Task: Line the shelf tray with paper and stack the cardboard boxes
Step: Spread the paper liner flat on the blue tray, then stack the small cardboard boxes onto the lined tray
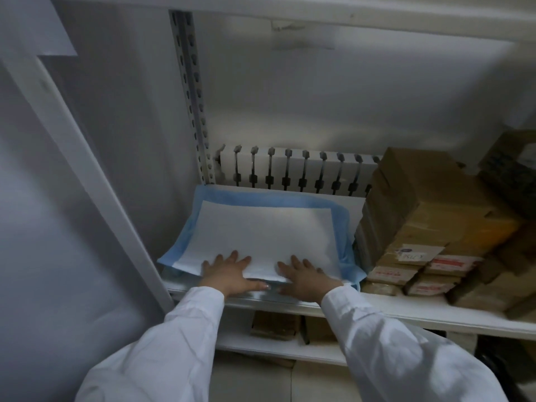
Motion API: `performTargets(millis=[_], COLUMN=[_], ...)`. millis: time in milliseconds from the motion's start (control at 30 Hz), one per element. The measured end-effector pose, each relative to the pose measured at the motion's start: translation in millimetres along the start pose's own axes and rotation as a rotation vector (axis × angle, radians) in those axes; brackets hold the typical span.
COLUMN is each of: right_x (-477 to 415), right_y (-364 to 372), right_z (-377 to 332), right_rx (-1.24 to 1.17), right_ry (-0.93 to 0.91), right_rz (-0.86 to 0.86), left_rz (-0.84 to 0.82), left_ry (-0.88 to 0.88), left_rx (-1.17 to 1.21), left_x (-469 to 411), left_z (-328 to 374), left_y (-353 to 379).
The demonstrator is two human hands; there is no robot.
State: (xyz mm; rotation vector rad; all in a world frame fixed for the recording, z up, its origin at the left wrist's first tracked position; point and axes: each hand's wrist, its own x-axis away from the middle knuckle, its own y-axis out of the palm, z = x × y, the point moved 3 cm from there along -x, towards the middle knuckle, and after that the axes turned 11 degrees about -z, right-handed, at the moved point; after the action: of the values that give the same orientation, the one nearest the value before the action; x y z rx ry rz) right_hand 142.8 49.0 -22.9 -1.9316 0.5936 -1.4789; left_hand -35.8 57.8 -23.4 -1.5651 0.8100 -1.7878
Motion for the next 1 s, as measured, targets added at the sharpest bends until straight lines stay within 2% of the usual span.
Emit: performTargets(millis=[100, 200, 233, 333, 433, 633, 767, 833, 1000], right_x=[11.7, 30.2, 37.8, 61.7, 87.5, 138.9, 181.7, 195.9, 218.3], right_y=[-9.0, -30.6, -39.4, -65.5, -88.2, -121.4, -135.1, -136.5, -133.1], right_z=[-7.5, -16.1, -18.8, -23.9, -25.0, -9.0, 19.7, 46.6, 112.8], right_rx=[-0.089, -0.161, -0.167, -0.152, -0.142, -0.043, -0.05, -0.125, -0.495], right_ry=[0.015, 0.013, 0.011, -0.001, -0.043, -0.117, -0.032, 0.082, 0.337], right_rz=[0.146, 0.372, 0.441, 0.651, 0.846, 1.153, 1.375, 1.375, 1.216], left_rz=[0.156, 0.238, 0.274, 0.364, 0.328, 0.232, 0.174, 0.14, 0.081], left_ry=[0.107, 0.316, 0.347, 0.316, 0.307, 0.37, 0.423, 0.472, 0.476], left_rx=[0.209, 0.768, 0.885, 1.146, 1.466, 1.652, 1.647, 1.626, 1.593], left_x=[12.1, 25.1, 28.5, 36.5, 45.0, 58.5, 68.5, 72.5, 82.7], left_z=[10.5, 23.2, 27.5, 41.1, 58.7, 107.0, 145.3, 166.9, 209.1], left_y=[-10.1, -27.1, -34.5, -58.0, -75.0, -96.7, -105.7, -106.8, -103.8])
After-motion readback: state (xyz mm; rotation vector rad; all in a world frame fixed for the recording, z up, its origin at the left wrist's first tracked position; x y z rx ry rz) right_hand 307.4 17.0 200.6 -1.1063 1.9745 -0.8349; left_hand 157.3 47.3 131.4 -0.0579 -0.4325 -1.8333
